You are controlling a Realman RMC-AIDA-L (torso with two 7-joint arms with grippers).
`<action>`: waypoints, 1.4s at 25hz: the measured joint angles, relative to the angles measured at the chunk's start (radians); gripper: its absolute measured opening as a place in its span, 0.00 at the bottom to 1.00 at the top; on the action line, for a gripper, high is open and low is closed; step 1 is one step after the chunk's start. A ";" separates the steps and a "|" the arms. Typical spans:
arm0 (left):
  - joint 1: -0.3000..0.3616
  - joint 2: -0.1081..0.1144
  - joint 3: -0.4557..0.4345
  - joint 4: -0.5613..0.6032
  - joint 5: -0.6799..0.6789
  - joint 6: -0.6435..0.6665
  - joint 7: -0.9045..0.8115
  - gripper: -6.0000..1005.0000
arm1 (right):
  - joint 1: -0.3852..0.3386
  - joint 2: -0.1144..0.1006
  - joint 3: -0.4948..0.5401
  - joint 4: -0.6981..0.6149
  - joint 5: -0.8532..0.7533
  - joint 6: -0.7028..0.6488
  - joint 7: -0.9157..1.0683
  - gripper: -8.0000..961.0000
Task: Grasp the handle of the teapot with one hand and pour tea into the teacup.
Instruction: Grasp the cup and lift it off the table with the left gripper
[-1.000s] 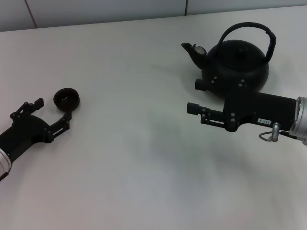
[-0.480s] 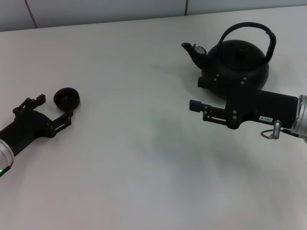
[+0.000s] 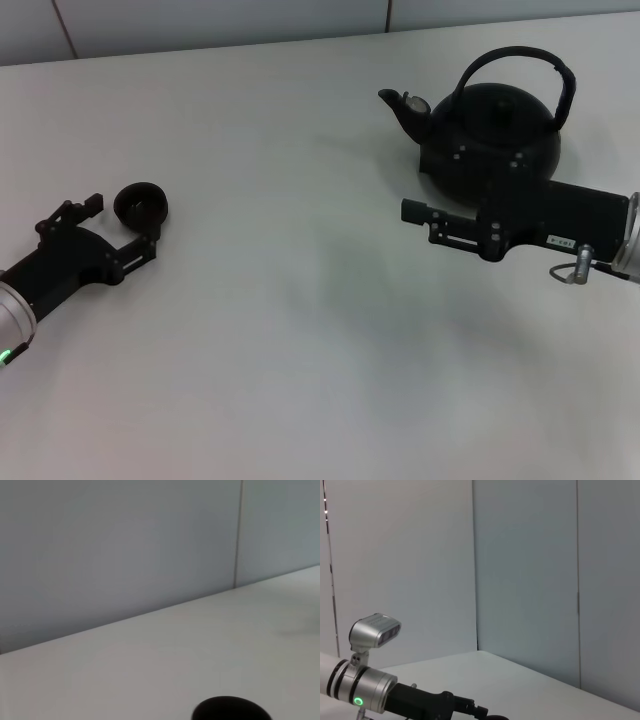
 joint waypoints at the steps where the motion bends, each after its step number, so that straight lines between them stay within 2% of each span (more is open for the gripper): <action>1: -0.002 0.000 0.007 -0.001 0.000 0.000 0.000 0.86 | 0.000 0.000 0.000 -0.001 0.000 0.001 0.000 0.65; 6: -0.012 0.000 0.030 -0.003 0.000 -0.003 0.000 0.86 | 0.001 0.001 0.000 -0.002 0.000 0.007 -0.003 0.65; 25: -0.042 -0.001 0.026 -0.010 -0.008 -0.032 -0.001 0.86 | -0.003 0.000 0.011 0.001 0.000 0.007 -0.025 0.65; 30: -0.042 -0.001 0.028 -0.010 -0.008 -0.031 -0.001 0.70 | -0.004 -0.001 0.011 -0.001 0.000 0.008 -0.026 0.65; 35: -0.040 -0.002 0.032 -0.010 -0.002 -0.022 -0.011 0.69 | -0.004 -0.001 0.012 -0.001 0.000 0.017 -0.026 0.65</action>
